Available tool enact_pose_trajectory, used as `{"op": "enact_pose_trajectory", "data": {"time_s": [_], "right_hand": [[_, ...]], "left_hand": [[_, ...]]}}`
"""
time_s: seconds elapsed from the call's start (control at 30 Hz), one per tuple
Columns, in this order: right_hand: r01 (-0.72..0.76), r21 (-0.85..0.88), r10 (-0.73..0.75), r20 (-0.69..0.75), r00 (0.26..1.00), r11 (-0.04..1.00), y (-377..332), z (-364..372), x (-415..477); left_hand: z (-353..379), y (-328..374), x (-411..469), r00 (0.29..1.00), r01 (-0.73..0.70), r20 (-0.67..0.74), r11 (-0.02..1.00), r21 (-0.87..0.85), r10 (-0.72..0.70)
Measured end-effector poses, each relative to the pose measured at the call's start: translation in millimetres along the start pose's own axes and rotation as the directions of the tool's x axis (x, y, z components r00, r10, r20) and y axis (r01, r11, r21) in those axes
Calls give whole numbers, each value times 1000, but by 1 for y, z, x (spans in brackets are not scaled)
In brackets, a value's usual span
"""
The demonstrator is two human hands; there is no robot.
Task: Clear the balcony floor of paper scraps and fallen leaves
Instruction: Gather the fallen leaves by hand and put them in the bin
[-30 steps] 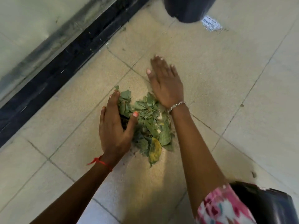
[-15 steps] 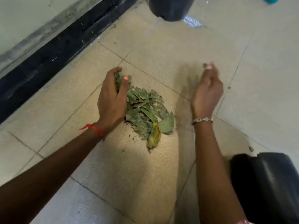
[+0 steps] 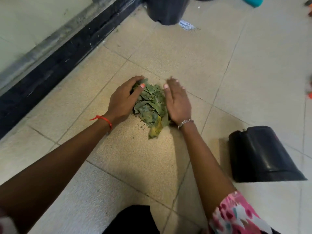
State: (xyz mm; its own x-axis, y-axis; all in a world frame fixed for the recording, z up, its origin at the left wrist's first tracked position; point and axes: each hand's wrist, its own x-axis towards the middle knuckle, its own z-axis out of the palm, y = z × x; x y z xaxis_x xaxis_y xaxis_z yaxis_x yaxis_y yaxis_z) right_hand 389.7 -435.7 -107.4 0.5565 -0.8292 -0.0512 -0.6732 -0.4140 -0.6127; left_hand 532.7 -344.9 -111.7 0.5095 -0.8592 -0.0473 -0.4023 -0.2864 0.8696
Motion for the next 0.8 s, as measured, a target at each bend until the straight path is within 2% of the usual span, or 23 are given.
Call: {"op": "enact_pose_trajectory", "data": {"time_s": [0.07, 0.1, 0.13, 0.2, 0.23, 0.37, 0.47, 0.6, 0.67, 0.73, 0.8], "right_hand": [[-39, 291, 44, -12, 999, 956, -5, -4, -24], [-61, 360, 101, -95, 990, 931, -6, -7, -38], [-84, 358, 165, -202, 965, 930, -5, -10, -52], [-169, 246, 251, -357, 900, 954, 1, -14, -79], [-232, 170, 281, -380, 881, 958, 3, -14, -92], [-484, -81, 423, -376, 824, 871, 20, -4, -129], [-548, -151, 460, -390, 798, 823, 18, 11, -130], [-503, -153, 440, -320, 839, 850, -1, 23, -97], [-403, -92, 365, -278, 888, 910, -15, 26, -77], [-242, 80, 254, -232, 939, 967, -26, 27, -60], [-95, 310, 164, -205, 965, 946, -29, 22, -48]], "left_hand": [[-1, -1, -3, 998, -23, 61, 1000, -18, 24], [-2, -1, -6, 996, -32, 83, 999, -18, 33], [-3, -1, -7, 995, -41, 95, 999, -16, 42], [-4, -2, -8, 994, -59, 96, 998, -5, 59], [-5, -2, -8, 994, -67, 92, 998, 0, 66], [-3, -2, -8, 992, -73, 106, 997, -2, 73], [-3, -4, -8, 991, -84, 105, 996, 12, 83], [-2, -1, -9, 992, -80, 101, 997, -4, 80], [-2, 0, -9, 992, -77, 97, 997, -7, 78], [-1, -1, -9, 993, -72, 98, 997, -17, 73], [0, -2, -7, 994, -63, 83, 997, -42, 66]]}}
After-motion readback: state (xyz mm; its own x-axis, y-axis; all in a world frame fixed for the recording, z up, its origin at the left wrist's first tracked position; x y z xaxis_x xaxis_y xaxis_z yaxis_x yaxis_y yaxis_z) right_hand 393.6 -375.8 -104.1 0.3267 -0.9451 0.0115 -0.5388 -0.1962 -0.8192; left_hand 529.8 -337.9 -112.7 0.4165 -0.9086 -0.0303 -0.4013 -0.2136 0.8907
